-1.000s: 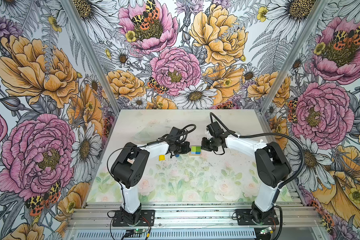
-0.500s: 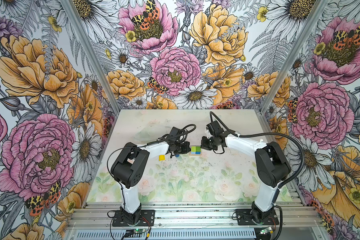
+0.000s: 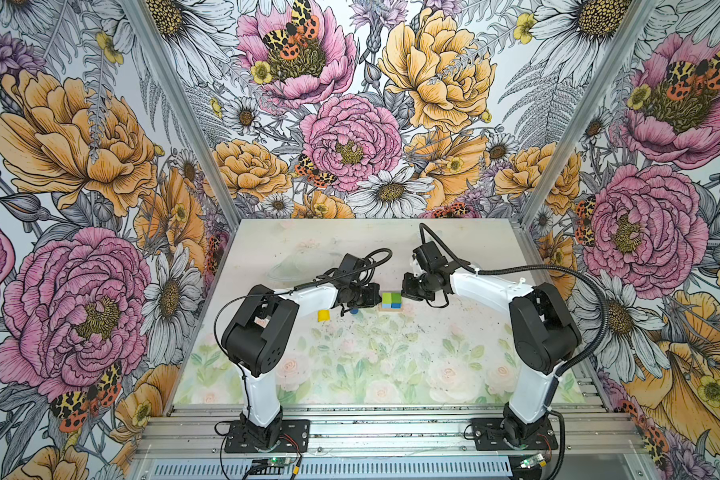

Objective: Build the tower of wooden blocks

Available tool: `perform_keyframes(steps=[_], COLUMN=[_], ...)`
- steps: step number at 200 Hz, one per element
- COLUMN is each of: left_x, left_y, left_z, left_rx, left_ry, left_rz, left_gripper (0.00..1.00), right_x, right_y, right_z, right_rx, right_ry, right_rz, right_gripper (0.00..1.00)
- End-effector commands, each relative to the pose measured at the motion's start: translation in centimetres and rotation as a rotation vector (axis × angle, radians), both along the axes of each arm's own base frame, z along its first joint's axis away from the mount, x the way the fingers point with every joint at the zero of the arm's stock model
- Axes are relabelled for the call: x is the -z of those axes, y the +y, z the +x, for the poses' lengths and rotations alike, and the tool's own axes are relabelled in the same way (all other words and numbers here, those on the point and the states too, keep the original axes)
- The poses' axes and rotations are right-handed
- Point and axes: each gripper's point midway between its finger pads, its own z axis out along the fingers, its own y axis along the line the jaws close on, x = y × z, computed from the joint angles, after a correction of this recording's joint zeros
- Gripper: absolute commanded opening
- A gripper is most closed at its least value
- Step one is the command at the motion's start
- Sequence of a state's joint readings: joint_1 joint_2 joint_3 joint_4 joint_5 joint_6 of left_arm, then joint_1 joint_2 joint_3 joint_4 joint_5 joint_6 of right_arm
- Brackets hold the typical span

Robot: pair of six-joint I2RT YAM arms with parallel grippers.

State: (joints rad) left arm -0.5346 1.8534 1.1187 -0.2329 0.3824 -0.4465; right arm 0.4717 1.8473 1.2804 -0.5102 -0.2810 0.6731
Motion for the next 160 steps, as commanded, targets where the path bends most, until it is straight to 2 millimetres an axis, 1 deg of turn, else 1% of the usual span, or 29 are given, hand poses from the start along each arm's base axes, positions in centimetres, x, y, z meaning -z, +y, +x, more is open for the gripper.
perform_keyframes(steps=[1, 2, 4, 7, 38, 59, 73, 94, 107, 122, 138, 150, 160], left_x=[-1.7, -1.7, -2.8, -3.2, -4.2, -5.5, -6.5, -7.6, -7.9, -8.0, -7.9, -7.5, -7.1], left_y=[0.0, 0.1, 0.0, 0.1, 0.8, 1.5, 2.6, 5.3, 6.8, 8.1, 8.9, 9.4, 9.8], left_z=[0.9, 1.0, 1.0, 1.0, 1.3, 1.4, 1.4, 1.4, 1.0, 0.3, -0.5, -1.0, -1.4], left_rx=[-0.006, -0.008, -0.009, -0.011, -0.026, -0.038, -0.056, -0.098, -0.114, -0.128, -0.136, -0.141, -0.146], left_ry=[-0.050, -0.049, -0.072, -0.078, -0.102, -0.133, -0.157, -0.197, -0.202, -0.197, -0.186, -0.172, -0.160], left_rz=[-0.003, -0.002, -0.014, -0.017, -0.011, 0.006, 0.050, 0.187, 0.255, 0.295, 0.314, 0.326, 0.337], left_gripper=[0.00, 0.00, 0.00, 0.00, 0.00, 0.00, 0.00, 0.00, 0.00, 0.07, 0.14, 0.20, 0.27], right_x=[-1.1, -1.1, -1.1, -1.2, -2.0, -2.6, -3.0, -3.4, -3.6, -3.9, -4.0, -4.2, -4.3], right_y=[-0.4, -0.4, -0.4, -0.5, -0.9, -1.2, -1.4, -1.7, -1.9, -2.1, -2.4, -2.7, -2.8], right_z=[1.0, 1.0, 1.0, 1.0, 0.8, 0.6, 0.4, 0.2, 0.0, -0.2, -0.3, -0.5, -0.6], right_rx=[0.022, 0.022, 0.023, 0.025, 0.035, 0.041, 0.042, 0.049, 0.051, 0.055, 0.058, 0.061, 0.061], right_ry=[-0.044, -0.044, -0.045, -0.047, -0.065, -0.080, -0.089, -0.099, -0.107, -0.114, -0.122, -0.129, -0.134], right_rz=[0.005, 0.005, 0.005, 0.005, 0.006, 0.005, 0.005, -0.002, -0.005, -0.010, -0.016, -0.018, -0.021], right_gripper=[0.00, 0.00, 0.00, 0.00, 0.00, 0.00, 0.00, 0.00, 0.00, 0.00, 0.00, 0.00, 0.00])
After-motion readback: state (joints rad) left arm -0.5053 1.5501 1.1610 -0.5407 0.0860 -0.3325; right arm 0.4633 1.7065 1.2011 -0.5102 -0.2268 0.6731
